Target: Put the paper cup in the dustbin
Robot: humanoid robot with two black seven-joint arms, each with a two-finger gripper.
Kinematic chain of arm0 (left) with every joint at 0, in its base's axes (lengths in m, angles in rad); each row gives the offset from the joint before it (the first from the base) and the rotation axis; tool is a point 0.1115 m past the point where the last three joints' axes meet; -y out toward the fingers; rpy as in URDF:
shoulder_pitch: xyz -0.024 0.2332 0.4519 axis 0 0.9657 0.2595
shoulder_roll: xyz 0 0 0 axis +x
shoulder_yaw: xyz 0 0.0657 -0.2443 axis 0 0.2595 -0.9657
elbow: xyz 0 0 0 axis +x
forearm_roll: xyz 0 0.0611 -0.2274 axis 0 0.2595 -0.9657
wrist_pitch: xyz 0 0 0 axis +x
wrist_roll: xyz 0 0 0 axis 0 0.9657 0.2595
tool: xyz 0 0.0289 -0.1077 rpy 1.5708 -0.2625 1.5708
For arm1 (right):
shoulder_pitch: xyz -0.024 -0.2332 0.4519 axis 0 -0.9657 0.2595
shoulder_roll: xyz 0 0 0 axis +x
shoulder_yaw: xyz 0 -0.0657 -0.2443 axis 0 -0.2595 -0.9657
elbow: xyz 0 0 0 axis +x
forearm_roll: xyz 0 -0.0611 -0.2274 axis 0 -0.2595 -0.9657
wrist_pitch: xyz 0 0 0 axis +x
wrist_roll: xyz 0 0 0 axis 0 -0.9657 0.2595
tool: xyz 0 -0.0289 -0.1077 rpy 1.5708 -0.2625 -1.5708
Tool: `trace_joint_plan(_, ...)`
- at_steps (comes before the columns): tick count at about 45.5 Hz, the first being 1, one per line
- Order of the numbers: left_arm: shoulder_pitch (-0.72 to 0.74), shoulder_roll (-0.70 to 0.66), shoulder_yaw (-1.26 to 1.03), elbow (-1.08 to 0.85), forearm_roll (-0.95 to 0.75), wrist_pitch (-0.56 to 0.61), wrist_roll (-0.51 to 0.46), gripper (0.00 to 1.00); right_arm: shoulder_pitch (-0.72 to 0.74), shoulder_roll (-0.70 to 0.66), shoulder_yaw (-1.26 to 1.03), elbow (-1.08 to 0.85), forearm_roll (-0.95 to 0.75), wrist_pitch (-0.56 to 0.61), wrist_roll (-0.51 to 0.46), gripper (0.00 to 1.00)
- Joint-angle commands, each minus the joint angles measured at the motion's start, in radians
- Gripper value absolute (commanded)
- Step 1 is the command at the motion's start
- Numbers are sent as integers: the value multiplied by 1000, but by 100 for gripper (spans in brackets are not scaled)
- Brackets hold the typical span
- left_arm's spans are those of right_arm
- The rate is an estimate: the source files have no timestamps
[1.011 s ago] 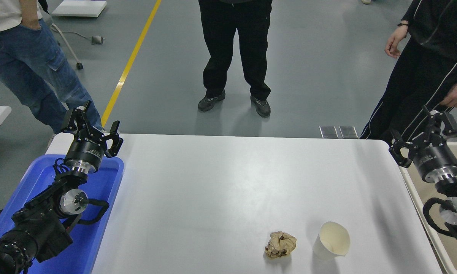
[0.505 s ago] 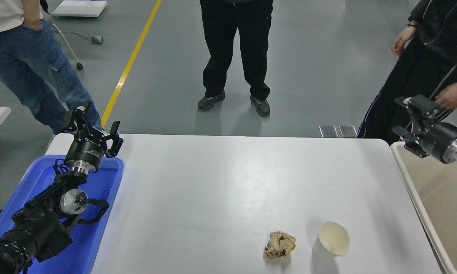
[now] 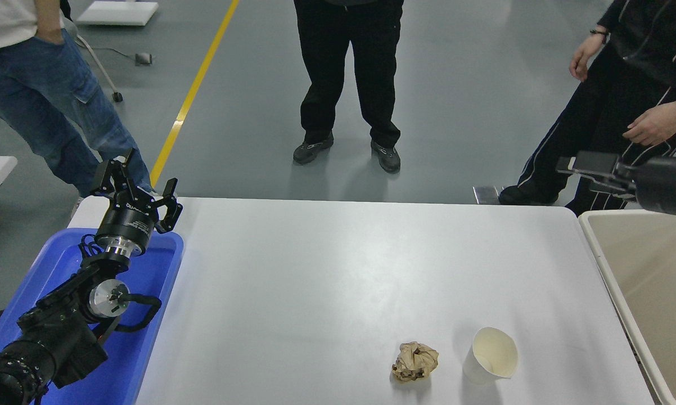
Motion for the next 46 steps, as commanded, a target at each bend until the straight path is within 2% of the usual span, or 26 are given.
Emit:
trace_joint_plan(1,0,0,0,0,0,0,0,100,90,-62,-66,256,-185,88,-1,99)
trace_joint_plan(9,0,0,0,0,0,0,0,100,88,-41,-133,320,-279,122,-1,99)
trace_joint_plan(21,0,0,0,0,0,0,0,100,124,117,-342,284,-327,119,-2,99)
trace_joint_plan(34,0,0,0,0,0,0,0,100,104,237,-359,192,-342,105,-10,99)
trace_joint_plan(46,0,0,0,0,0,0,0,100,-2,266,-357,110,-340,59,-13,99)
